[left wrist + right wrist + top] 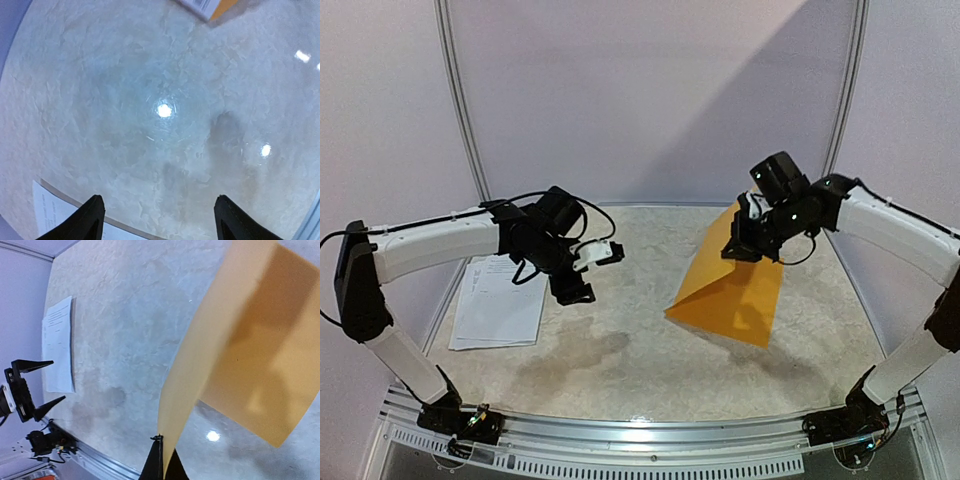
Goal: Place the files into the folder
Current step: Pick up the folder from the center of the board, then open the folder at the center of the board.
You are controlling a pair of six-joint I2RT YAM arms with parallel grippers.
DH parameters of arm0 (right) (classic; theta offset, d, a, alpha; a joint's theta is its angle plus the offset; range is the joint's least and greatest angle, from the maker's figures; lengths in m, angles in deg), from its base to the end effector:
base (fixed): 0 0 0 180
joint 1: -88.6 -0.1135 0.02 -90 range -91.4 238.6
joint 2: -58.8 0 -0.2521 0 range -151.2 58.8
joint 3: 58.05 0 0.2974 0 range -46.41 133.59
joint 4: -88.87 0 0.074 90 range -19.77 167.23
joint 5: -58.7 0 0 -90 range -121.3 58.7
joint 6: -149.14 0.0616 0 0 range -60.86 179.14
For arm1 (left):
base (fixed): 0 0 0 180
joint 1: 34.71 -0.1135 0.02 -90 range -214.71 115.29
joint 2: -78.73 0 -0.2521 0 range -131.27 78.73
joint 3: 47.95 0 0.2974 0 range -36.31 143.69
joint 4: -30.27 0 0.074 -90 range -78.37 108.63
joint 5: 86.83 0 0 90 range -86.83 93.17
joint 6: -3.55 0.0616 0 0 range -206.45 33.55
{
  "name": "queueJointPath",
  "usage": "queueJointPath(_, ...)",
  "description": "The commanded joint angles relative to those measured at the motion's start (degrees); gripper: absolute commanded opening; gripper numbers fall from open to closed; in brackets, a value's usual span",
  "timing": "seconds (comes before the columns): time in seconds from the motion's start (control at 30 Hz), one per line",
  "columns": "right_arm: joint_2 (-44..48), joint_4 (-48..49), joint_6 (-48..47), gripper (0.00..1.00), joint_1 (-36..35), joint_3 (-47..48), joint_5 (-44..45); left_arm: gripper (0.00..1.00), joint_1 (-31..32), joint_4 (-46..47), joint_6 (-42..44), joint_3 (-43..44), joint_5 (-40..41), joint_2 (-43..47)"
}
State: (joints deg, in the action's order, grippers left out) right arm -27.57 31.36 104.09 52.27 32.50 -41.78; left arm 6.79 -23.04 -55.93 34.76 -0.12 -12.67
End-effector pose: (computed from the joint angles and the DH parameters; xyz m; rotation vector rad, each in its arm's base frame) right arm 0.3003 0.2348 0.2788 0.1197 2.6678 0.7619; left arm 0.2851 -0.2569 0.2010 1.5776 2.1382 -0.1393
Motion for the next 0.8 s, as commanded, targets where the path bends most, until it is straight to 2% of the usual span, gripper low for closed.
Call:
queueJointPath(0.0, -0.98, -33.0, -14.89, 0.0, 0.4, 13.41, 11.98, 0.78, -4.43, -3.41, -10.0, 0.97, -9.96, -0.29)
queueJointPath(0.1, -3.11, -37.61, -17.5, 0.0, -0.68, 19.36, 11.25, 0.78, -4.84, -0.97, -11.43, 0.71, -7.94, -0.42)
queueJointPath(0.23, -7.63, -38.45, -21.92, 0.0, -4.14, 22.66, 6.11, 0.78, -4.9, -0.31, -12.03, 0.97, -7.91, -1.49)
queueJointPath(0.37, -15.8, -40.12, -25.17, 0.0, -7.13, 28.8, 3.68, 0.78, -5.25, -0.52, -12.77, 1.34, -7.65, -2.53)
queueJointPath(0.47, -21.53, -37.88, -26.07, 0.03, -8.73, 34.04, 1.21, 0.78, -6.36, 0.02, -12.96, 1.21, -7.27, -2.21)
queueJointPath(0.57, -26.26, -33.08, -26.27, 0.12, -10.59, 37.14, -2.03, 0.8, -7.96, 0.78, -13.28, 1.18, -7.55, -1.29)
queueJointPath(0.67, -29.11, -24.51, -25.39, 0.4, -11.65, 37.43, -6.55, 0.8, -9.04, 0.76, -12.7, 1.03, -7.48, -0.99)
queueJointPath(0.7, -29.65, -21.97, -25.01, 0.47, -11.78, 37.19, -7.93, 0.8, -9.39, 0.86, -12.6, 0.82, -7.44, -0.98)
queueJointPath(0.77, -30.65, -17.0, -24.07, 0.54, -11.82, 35.88, -9.71, 0.81, -10.23, 1.14, -12.59, 0.53, -7.51, -1.13)
